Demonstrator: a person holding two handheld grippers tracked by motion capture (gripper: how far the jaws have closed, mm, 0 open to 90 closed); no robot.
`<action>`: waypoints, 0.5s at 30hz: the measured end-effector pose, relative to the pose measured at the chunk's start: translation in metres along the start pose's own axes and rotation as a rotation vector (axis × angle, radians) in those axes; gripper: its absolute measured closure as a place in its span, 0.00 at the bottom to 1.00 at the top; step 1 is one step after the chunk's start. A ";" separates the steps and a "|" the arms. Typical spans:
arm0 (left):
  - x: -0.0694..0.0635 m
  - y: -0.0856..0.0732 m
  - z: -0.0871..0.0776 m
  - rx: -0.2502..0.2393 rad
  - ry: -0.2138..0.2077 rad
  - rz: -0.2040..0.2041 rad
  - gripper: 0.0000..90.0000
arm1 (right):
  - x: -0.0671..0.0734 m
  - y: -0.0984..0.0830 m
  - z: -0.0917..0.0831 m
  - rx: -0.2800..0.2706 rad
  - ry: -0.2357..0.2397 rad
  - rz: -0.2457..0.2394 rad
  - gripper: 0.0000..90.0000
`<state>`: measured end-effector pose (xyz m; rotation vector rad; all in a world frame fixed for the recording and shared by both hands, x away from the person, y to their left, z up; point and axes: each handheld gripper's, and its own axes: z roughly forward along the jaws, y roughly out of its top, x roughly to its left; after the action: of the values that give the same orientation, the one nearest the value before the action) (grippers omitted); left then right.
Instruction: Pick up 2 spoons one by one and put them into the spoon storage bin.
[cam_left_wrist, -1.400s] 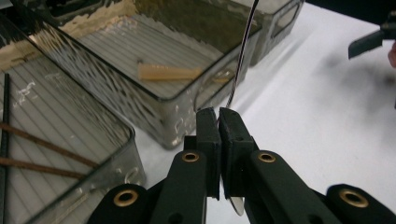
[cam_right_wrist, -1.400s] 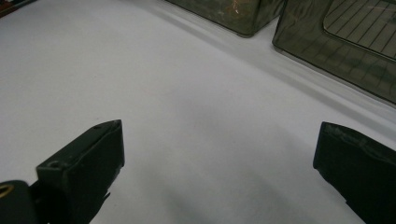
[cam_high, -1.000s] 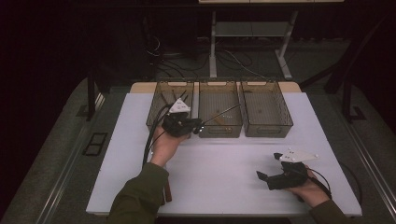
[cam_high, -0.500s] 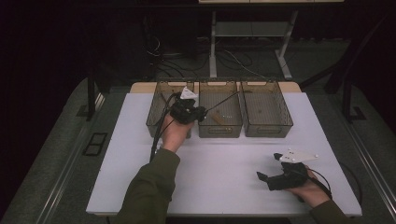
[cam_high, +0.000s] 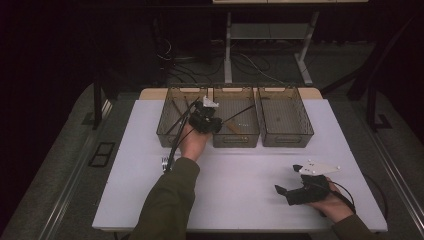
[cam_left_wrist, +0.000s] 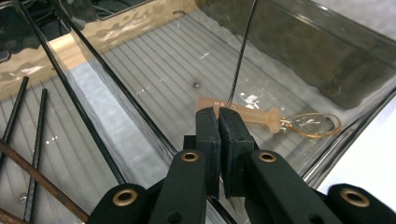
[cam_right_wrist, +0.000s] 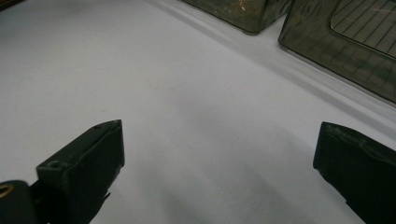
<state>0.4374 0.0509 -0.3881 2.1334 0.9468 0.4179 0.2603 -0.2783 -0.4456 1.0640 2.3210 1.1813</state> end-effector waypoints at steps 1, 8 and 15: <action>0.000 -0.001 0.000 -0.004 -0.001 -0.001 0.93 | 0.000 0.000 0.000 0.000 -0.001 -0.001 0.02; -0.003 0.000 0.000 -0.029 -0.015 0.000 0.82 | 0.000 0.000 0.000 0.001 0.001 -0.002 0.03; -0.002 0.001 -0.009 -0.054 -0.057 0.010 0.70 | 0.000 0.000 0.000 0.001 0.002 -0.002 0.02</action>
<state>0.4315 0.0531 -0.3817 2.0911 0.8835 0.3819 0.2598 -0.2784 -0.4454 1.0617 2.3231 1.1814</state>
